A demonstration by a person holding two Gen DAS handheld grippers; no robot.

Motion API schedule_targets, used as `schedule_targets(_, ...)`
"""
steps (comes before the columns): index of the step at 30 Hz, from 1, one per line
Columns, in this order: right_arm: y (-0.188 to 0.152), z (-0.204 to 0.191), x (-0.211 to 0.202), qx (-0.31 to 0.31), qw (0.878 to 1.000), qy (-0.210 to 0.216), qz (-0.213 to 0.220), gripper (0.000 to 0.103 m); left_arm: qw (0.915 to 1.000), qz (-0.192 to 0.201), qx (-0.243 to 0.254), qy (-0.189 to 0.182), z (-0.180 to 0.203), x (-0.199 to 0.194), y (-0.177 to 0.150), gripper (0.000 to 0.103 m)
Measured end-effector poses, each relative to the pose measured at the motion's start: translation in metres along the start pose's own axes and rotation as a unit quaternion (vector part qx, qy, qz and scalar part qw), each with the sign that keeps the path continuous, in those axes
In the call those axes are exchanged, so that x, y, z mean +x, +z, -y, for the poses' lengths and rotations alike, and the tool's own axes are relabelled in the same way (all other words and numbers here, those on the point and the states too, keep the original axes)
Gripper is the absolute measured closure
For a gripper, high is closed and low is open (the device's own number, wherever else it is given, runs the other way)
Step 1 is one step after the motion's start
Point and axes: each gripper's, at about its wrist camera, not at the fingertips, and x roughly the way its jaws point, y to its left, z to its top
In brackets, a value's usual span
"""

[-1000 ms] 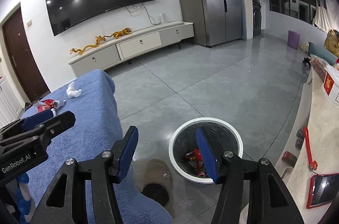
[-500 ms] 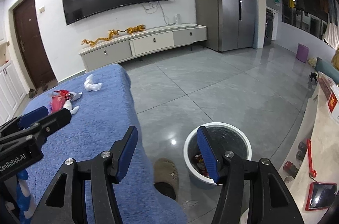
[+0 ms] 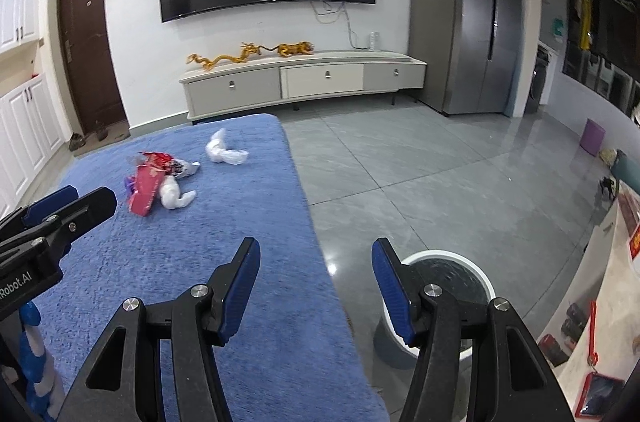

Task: Collect trash
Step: 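Move both open tools back to the remaining wrappers on the rug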

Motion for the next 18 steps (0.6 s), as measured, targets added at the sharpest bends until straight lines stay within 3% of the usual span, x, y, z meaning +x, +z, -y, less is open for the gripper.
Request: schedule_targets(18, 0.014, -0.046, 0.022, -0.044, 0.998, 0.037, -0.011, 0.047, 0.9985, -0.012, -0.044, 0.03, -0.071, 0.01, -0.01, 0.027)
